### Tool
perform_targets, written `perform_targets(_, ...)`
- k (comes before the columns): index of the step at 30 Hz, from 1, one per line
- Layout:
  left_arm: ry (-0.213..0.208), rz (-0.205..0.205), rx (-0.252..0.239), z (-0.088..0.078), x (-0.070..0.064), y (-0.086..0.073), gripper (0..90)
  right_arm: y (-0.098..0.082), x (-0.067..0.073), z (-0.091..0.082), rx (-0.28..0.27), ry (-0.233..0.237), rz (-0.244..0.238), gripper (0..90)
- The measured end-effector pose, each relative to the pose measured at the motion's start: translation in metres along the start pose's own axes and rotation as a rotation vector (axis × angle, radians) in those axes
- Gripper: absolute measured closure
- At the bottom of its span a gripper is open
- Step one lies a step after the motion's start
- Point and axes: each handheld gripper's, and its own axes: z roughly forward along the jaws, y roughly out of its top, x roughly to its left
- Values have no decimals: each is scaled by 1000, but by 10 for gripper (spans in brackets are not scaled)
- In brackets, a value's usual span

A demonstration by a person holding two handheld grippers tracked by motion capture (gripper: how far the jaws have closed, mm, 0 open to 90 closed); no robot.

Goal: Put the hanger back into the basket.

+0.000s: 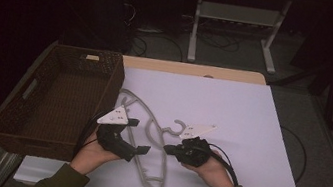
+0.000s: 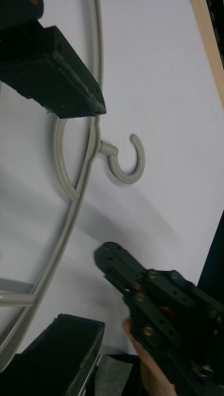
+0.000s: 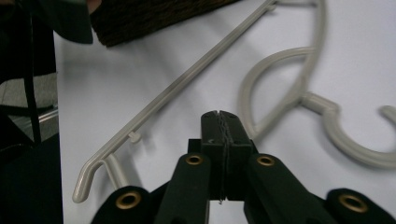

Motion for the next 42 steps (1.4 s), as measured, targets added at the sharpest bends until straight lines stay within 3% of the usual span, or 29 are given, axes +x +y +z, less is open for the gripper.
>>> perform_targets(7,0,2,-1,-1,1,0,0,-1,11,25,71,27,-23,894)
perform_targets(11,2,-6,-5,-2,1,0,0,-6,19,40,149,23,-41,895)
perform_targets(17,2,-4,-9,-3,1,0,0,-8,18,41,173,9,-48,896)
perform_targets(19,1,-4,-11,-3,1,0,0,-10,16,43,193,-3,-88,897)
perform_targets(28,2,-4,-10,-5,1,1,0,-9,19,45,216,-22,-113,897)
perform_targets(34,1,-7,-13,-5,1,1,0,-8,15,40,239,-75,-102,898)
perform_targets(39,1,-5,-16,-6,1,1,0,-11,1,29,255,-162,-72,897)
perform_targets(42,1,-5,-15,-5,1,1,0,-13,-5,24,256,-185,-55,898)
